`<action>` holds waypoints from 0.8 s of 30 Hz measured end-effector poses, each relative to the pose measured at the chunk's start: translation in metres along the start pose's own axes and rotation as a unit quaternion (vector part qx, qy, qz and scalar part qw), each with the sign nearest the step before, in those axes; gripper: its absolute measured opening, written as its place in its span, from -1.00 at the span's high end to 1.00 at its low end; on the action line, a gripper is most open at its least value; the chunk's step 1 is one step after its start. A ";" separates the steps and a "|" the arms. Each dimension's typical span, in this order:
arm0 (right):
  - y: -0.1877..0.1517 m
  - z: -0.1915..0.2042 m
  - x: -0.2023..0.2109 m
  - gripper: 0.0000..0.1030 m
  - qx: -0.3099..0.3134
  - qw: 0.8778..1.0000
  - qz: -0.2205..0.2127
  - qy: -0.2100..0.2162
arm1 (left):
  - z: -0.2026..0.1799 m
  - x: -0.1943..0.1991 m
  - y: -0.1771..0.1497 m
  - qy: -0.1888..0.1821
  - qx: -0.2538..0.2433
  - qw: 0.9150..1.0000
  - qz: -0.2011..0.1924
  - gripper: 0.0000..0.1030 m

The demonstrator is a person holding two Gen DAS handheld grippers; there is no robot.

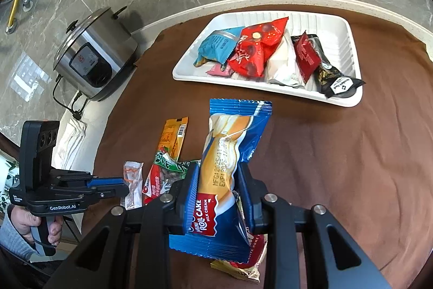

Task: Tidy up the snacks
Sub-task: 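Lift the blue Roll Cake packet with right tool while left tool opens over clear packet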

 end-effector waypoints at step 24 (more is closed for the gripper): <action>-0.001 -0.002 -0.003 0.38 -0.006 1.000 0.001 -0.002 | -0.038 -0.014 -0.026 0.074 -0.118 0.990 -0.012 -0.02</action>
Point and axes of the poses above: each gripper's, at about its wrist camera, not at the fingertips, and x roughly against the way its jaws point, z to its left, y to its top, the point moved 3 cm from there along -x, roughly the way its jaws point, and after that the axes turned 8 degrees about -z, right-handed, at the moved point
